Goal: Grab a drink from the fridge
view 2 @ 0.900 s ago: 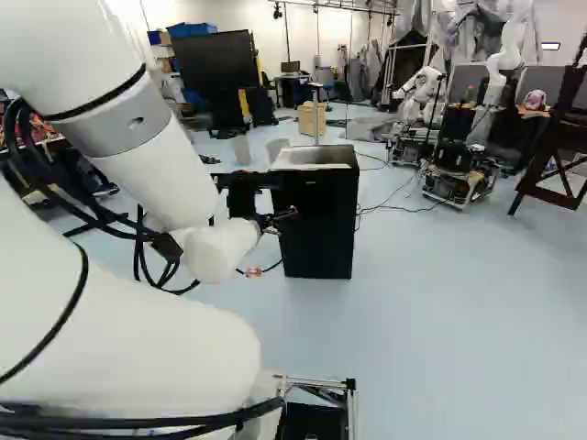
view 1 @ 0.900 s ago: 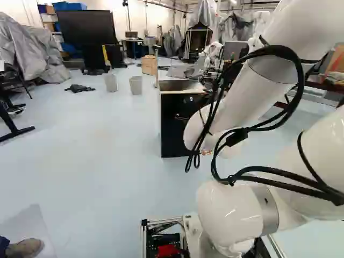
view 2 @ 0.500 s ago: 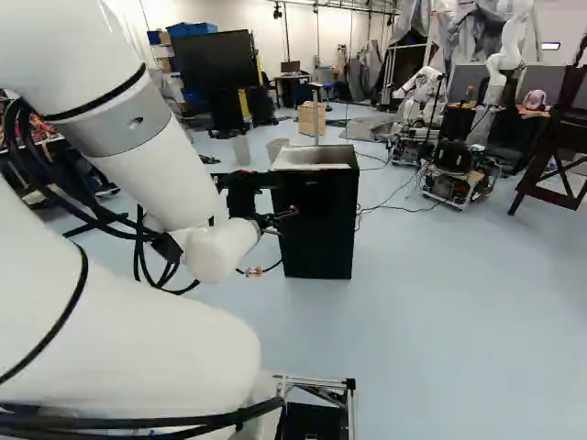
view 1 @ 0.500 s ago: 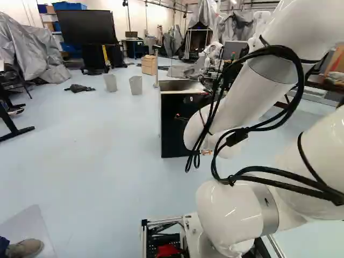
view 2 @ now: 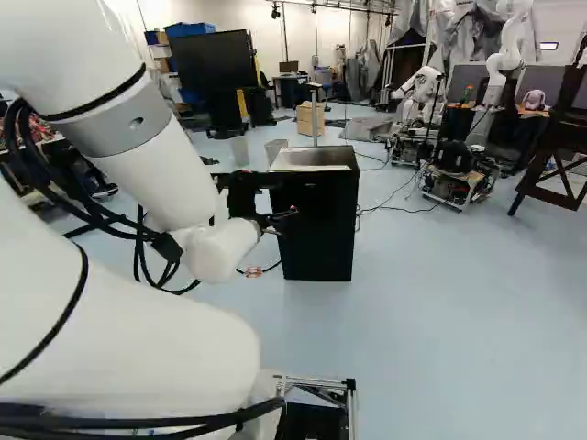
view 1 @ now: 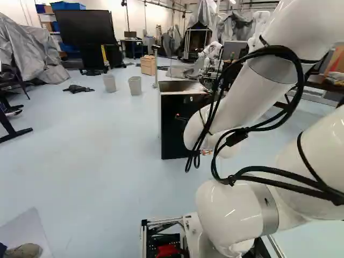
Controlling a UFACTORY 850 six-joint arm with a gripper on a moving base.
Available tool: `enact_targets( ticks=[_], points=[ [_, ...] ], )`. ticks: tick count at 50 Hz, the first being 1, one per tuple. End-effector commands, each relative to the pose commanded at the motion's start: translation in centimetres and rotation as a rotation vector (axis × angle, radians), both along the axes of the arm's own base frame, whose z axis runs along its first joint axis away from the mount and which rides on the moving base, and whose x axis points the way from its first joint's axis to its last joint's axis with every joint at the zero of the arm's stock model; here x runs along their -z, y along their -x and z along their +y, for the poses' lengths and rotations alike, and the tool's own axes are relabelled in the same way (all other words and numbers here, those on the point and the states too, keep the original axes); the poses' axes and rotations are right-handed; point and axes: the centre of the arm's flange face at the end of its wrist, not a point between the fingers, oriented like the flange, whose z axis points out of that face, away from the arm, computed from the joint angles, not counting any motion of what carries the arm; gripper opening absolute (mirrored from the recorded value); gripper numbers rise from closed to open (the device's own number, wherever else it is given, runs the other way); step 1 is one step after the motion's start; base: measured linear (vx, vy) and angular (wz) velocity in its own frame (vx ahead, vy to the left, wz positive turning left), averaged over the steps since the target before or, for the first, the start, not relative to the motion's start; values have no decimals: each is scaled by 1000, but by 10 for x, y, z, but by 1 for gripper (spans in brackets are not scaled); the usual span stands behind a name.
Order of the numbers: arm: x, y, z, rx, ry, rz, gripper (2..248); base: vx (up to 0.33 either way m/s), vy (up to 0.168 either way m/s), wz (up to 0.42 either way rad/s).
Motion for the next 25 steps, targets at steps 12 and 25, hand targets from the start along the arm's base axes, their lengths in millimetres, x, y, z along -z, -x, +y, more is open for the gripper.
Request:
enact_targets(
  ticks=[12, 25],
  points=[
    [0, 0, 0, 0, 0, 0, 247, 63, 34, -14],
    [0, 0, 0, 0, 0, 0, 247, 78, 49, -17]
  ],
)
